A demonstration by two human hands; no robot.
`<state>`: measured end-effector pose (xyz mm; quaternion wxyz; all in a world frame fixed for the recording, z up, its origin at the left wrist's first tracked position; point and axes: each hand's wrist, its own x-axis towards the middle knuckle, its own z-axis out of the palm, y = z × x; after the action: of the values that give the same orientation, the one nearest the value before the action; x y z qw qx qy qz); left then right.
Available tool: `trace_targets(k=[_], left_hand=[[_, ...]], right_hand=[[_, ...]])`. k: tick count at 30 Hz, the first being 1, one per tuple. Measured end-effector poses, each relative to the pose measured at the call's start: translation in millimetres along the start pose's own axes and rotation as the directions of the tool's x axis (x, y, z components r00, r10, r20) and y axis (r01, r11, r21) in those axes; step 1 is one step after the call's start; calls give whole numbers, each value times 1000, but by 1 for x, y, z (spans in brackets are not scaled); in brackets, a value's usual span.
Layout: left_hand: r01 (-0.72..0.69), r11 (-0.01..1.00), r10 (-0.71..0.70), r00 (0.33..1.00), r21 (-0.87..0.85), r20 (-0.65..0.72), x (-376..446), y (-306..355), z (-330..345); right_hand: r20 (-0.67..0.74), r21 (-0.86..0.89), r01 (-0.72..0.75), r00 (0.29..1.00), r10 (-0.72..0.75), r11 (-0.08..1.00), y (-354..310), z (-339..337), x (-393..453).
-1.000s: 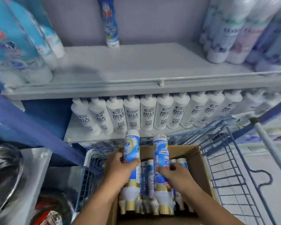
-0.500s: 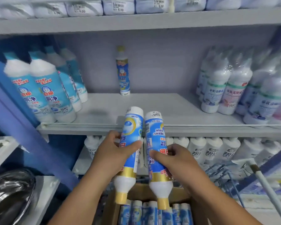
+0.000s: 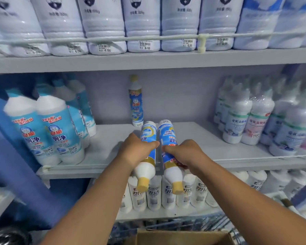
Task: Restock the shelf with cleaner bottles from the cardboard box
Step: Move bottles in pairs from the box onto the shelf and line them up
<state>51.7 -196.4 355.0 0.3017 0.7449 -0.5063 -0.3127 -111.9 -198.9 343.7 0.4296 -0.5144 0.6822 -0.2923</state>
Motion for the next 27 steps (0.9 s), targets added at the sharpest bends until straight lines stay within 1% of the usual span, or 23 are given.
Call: trace_targets(k=[2,6,8,11,13,14,17,18,19,20,21,22,23,24,25,26,27], left_hand=[[6,1000,-7,999,15,46,11,-1,3],[4,993,-16,995,119,99,23,-2,4],[-3,989,-18,991,151,134,28,-4,5],[-17,989,-8,987,149,162,31,-4,3],[-30,991,7,985,131,174,33,-8,2],[-64,991,40,980,120,192,34,-11,1],[-244,967,225,953,75,205,37,-26,-6],[-327,943,305,927,71,219,35,-33,-9],[-421,904,395,888,69,236,33,-41,-11],[-517,852,479,834,86,274,29,-49,-14],[-594,800,549,780,79,301,25,-57,-16],[-655,753,606,727,63,323,24,-67,-16],[-713,695,653,680,94,332,25,-76,-16],[-758,626,680,645,181,348,26,-83,-16],[-782,557,700,624,281,347,28,-87,-14],[-794,503,733,601,340,318,29,-90,-12],[-804,475,766,577,358,281,29,-90,-10]], right_hand=[[1,-45,-20,1000,20,999,-5,4,7],[-19,-138,-35,999,32,990,-10,9,16],[-27,-224,-32,999,27,974,-12,10,21],[-39,-383,16,999,-34,923,-17,12,26],[-6,-402,73,997,-83,913,-20,11,27],[30,-387,107,994,-104,916,-19,11,26],[111,-301,231,972,-206,925,-6,6,24],[121,-252,283,958,-260,925,1,3,25],[137,-198,337,939,-314,920,9,-2,26],[171,-155,389,916,-363,908,19,-7,26],[226,-149,461,877,-423,875,27,-13,27],[295,-184,543,825,-481,819,37,-19,30],[362,-242,618,773,-521,748,45,-23,32],[396,-315,666,740,-544,676,51,-25,33],[386,-433,701,713,-586,567,56,-24,33],[342,-567,706,670,-658,424,60,-21,34],[296,-661,687,608,-737,301,62,-17,35]])
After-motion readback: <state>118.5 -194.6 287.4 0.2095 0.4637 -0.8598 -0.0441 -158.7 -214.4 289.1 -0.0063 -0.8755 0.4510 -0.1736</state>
